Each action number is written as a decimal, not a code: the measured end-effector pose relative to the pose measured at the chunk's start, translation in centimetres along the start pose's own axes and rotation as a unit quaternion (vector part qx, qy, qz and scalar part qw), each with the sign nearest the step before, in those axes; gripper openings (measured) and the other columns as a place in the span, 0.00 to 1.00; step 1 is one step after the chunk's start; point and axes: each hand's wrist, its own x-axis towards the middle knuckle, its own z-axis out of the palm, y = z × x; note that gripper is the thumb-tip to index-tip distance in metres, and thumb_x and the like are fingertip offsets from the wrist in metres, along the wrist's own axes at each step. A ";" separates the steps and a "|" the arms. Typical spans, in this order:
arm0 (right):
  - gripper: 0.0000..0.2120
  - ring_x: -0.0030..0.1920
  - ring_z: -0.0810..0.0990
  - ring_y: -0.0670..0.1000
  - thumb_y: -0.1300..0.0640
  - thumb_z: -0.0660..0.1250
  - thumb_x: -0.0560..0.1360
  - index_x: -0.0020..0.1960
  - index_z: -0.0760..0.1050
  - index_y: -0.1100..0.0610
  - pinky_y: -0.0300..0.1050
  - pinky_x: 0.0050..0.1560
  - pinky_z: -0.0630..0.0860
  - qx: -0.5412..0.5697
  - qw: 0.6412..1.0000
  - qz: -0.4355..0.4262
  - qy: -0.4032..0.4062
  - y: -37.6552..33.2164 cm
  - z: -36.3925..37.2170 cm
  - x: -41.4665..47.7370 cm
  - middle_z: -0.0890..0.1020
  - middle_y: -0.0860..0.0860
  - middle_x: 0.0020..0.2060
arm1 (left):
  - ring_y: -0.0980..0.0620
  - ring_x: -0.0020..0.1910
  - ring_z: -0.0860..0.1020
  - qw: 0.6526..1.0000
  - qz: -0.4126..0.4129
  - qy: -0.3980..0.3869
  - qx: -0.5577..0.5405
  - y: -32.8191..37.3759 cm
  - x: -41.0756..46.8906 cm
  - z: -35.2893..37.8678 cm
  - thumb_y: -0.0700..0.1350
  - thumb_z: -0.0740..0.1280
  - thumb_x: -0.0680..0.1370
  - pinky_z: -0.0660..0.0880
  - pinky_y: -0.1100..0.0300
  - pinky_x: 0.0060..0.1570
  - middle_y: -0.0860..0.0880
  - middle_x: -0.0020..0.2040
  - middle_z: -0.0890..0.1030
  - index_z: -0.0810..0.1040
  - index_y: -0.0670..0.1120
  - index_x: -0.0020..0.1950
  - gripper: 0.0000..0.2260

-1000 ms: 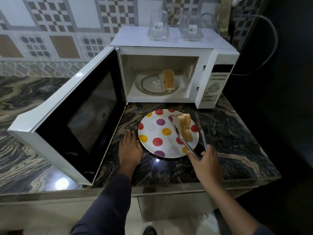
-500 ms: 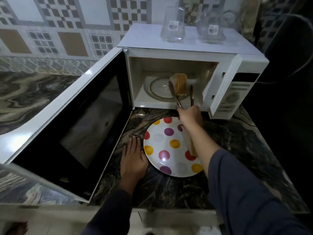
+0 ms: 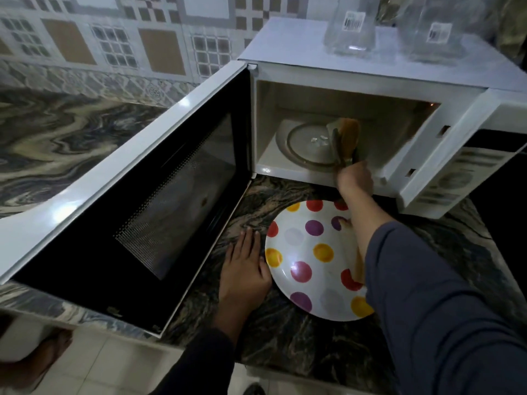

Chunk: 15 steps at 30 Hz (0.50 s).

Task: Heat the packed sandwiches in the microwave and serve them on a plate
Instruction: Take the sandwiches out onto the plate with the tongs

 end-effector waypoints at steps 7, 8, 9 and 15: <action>0.15 0.58 0.77 0.59 0.56 0.57 0.79 0.63 0.71 0.59 0.50 0.49 0.72 -0.013 1.000 -0.004 0.003 0.1 -0.6 -0.2 0.77 0.58 0.59 | 0.56 0.76 0.50 1.000 -0.003 0.008 -0.020 0.0 0.0 0.1 0.53 0.42 0.72 0.41 0.59 0.72 0.51 0.77 0.55 0.55 0.49 0.76 0.32; 0.15 0.57 0.77 0.60 0.56 0.58 0.78 0.62 0.71 0.59 0.50 0.49 0.73 -0.006 1.000 -0.001 0.004 0.2 -0.8 -0.3 0.78 0.58 0.58 | 0.55 0.76 0.51 1.000 -0.001 0.011 -0.023 0.0 -0.1 0.1 0.54 0.41 0.71 0.42 0.59 0.72 0.50 0.77 0.56 0.56 0.48 0.76 0.33; 0.15 0.56 0.78 0.60 0.55 0.59 0.78 0.62 0.72 0.59 0.50 0.50 0.74 0.000 1.000 -0.001 0.002 0.3 -1.0 -0.5 0.79 0.57 0.57 | 0.55 0.76 0.52 1.000 0.001 0.014 -0.024 0.1 -0.1 0.0 0.54 0.40 0.71 0.42 0.59 0.72 0.50 0.77 0.57 0.57 0.48 0.75 0.33; 0.16 0.53 0.79 0.59 0.50 0.61 0.77 0.60 0.73 0.59 0.52 0.50 0.77 -0.005 1.000 -0.027 -0.005 1.3 -2.1 -3.2 0.80 0.57 0.55 | 0.56 0.76 0.50 1.000 -0.002 0.009 -0.014 0.2 -0.2 0.0 0.54 0.38 0.70 0.44 0.57 0.74 0.51 0.77 0.55 0.55 0.48 0.76 0.34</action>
